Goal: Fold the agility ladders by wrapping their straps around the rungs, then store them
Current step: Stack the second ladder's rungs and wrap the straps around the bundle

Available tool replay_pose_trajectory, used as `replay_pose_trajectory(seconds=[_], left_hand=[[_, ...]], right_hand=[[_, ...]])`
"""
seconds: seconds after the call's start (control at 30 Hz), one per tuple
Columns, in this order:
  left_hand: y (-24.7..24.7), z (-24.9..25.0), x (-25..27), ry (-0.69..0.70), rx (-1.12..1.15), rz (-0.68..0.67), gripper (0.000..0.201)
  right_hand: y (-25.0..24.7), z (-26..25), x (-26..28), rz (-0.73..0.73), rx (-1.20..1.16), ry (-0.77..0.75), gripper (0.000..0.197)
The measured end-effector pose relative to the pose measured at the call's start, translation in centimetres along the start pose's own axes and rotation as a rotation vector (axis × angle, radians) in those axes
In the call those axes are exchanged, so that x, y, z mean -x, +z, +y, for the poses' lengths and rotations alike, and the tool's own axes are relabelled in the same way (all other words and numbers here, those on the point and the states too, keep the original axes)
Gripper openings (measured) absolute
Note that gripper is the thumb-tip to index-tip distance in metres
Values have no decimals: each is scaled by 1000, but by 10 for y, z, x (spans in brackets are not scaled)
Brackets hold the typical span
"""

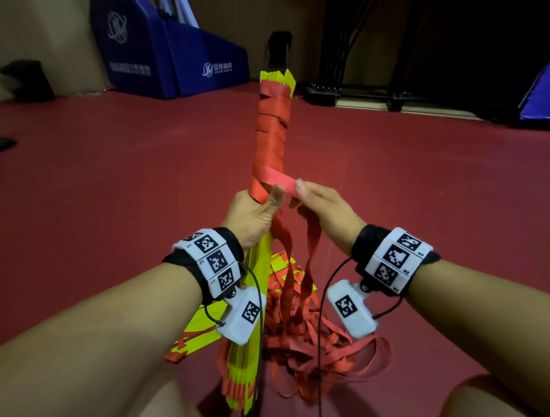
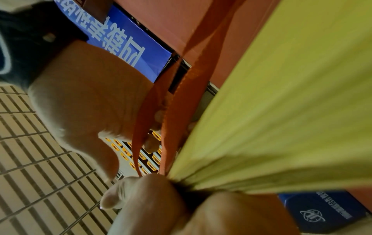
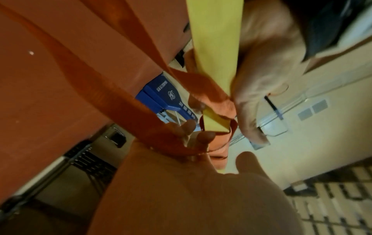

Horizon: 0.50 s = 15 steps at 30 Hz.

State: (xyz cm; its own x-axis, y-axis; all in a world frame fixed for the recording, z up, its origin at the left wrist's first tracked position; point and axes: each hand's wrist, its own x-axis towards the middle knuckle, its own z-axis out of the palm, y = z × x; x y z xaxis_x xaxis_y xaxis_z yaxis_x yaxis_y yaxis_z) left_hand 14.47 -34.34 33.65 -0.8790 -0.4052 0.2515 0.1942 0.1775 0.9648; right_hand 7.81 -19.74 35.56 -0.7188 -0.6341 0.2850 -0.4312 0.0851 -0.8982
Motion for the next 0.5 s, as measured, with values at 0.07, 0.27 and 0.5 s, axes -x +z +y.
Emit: replay_pose_trajectory(seconds=[0.07,0.27,0.5], left_hand=[[-1,-2,-1,11,-29,9,101],[2,-5,0,73,-128,5,115],[4,-7,0,131,-243,-10,114]], right_hand=[[-3,6,-3,57,27,5,31],[-2,9,3,319,305,-206,17],[3,13,4,-51,232,-101,22]])
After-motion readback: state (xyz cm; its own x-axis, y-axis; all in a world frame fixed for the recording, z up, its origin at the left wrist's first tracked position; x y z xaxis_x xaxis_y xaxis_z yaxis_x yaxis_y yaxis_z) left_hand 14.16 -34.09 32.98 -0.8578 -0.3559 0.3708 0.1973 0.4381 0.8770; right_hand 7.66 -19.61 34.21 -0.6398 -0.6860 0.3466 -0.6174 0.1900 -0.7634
